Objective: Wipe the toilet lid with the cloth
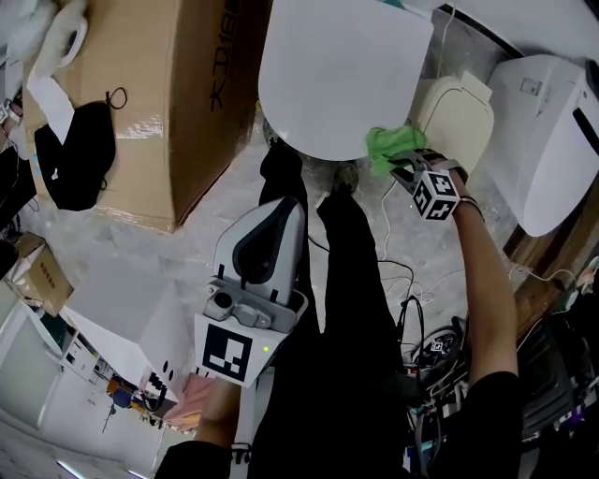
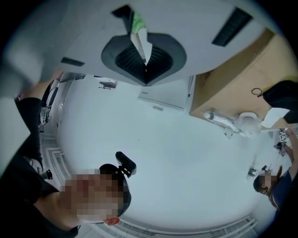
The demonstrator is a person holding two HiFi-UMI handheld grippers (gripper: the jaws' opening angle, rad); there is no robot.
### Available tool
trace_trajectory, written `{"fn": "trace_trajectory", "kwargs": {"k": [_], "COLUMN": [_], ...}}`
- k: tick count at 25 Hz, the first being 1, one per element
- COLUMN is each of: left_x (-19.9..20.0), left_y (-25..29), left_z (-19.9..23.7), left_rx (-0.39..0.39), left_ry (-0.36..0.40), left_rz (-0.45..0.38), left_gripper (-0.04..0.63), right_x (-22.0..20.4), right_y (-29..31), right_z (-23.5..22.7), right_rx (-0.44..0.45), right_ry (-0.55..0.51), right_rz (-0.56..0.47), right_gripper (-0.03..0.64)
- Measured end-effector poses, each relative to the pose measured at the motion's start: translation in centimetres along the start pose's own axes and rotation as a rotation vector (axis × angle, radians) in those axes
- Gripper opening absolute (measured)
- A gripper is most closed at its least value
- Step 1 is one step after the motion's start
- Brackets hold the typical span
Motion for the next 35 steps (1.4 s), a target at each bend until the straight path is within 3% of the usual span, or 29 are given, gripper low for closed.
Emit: {"fn": "trace_trajectory", "kwargs": {"k": [5,11,14,19,23,27,30,35], "left_x": [1.8,4.9,6.7,9.2,10.3,11.2,11.7,12.0], "left_y": [1.9,4.3,5.5,7.2,8.2,9.1,10.0,11.1], "left_z": [1.6,5.2,7.3,11.2,14.3,16.7,18.0,20.0], "left_rx": [-0.036,-0.075,-0.087,-0.103,-0.097,-0.098,-0.110,-0.122], "left_ry": [0.000,0.009,0.015,0.010,-0.004,-0.032,-0.043,-0.054], "left_rz": [0.009,0.020,0.022,0.022,0.028,0.032,0.035,0.042], "left_gripper": [-0.002,-0.002,-0.002,-0.002,-0.002,-0.002,-0.002,-0.002], "right_x": [3.1,6.6,8.1,10.3,11.2,11.7,11.5,10.2], "right_y": [-4.0,-7.8,-9.3,-11.3,-12.3,-11.7,-8.3,-0.3], "right_z": [-2.7,-8.0,-11.5,-18.5,-24.2,-28.5,-31.1,-33.6], "right_rx": [-0.196,-0.432,-0.518,-0.643,-0.774,-0.889,-0.855,-0.730], "right_ry": [0.509,0.891,1.013,1.078,1.076,1.014,1.014,1.121], "right_rz": [-0.367,-0.601,-0.710,-0.813,-0.805,-0.655,-0.536,-0.360], "right_gripper": [0.051,0.051,0.051,0.051,0.051,0.051,0.051,0.051]}}
Point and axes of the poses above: the fingertips, and each gripper's own axes: y forward along the fingers, z to its left, x out of its top, the point moved 8 cm from there along -y, backward along the fingers, and after that the axes turned 3 degrees about -y, right-handed, at the moved point
